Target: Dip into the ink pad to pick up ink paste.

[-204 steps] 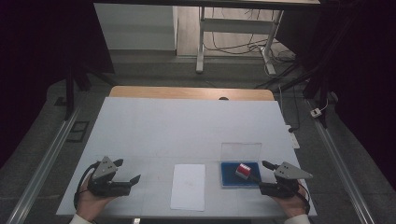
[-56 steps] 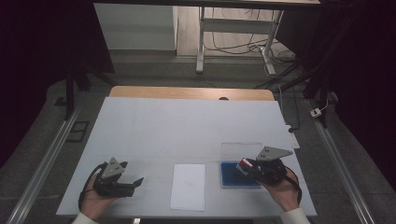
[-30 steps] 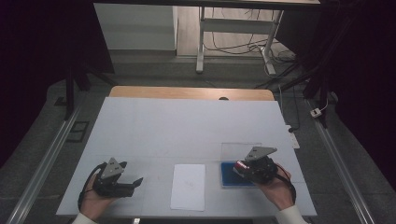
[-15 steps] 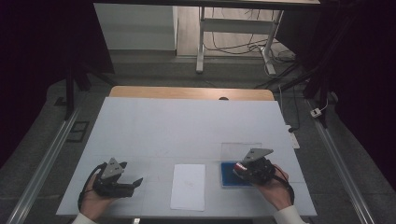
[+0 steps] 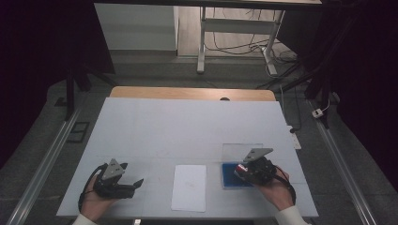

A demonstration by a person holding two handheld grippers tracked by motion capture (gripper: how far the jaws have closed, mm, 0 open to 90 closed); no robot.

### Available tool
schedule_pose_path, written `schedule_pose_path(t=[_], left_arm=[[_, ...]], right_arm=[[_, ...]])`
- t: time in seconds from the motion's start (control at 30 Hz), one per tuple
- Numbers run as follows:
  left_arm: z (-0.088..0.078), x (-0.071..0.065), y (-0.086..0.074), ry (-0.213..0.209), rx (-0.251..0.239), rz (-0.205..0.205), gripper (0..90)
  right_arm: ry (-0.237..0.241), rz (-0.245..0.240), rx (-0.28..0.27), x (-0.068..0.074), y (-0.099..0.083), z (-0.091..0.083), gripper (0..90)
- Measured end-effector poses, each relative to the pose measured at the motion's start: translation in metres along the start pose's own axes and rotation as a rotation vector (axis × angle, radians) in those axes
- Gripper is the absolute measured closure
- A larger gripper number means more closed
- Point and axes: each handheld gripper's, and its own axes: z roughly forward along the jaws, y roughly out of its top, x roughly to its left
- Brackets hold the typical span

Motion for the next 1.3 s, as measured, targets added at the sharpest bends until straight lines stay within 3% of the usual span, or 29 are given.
schedule_pose_path(t=[0.43,0.9,1.3], left_arm=[[0.0,-0.0011,-0.0004,0.0,0.004,0.002,15.4],[-0.0006,-0.0008,0.0,0.002,0.005,-0.001,15.4],[-0.0011,0.0003,-0.0005,0.006,0.002,-0.002,15.4]], right_arm=[[-0.03,-0.001,0.005,0.0055,-0.0008,0.0012,70.9],[-0.015,0.013,-0.004,0.0035,-0.0022,0.0009,70.6],[-0.025,-0.027,-0.017,0.0051,-0.0015,-0.0015,69.5]])
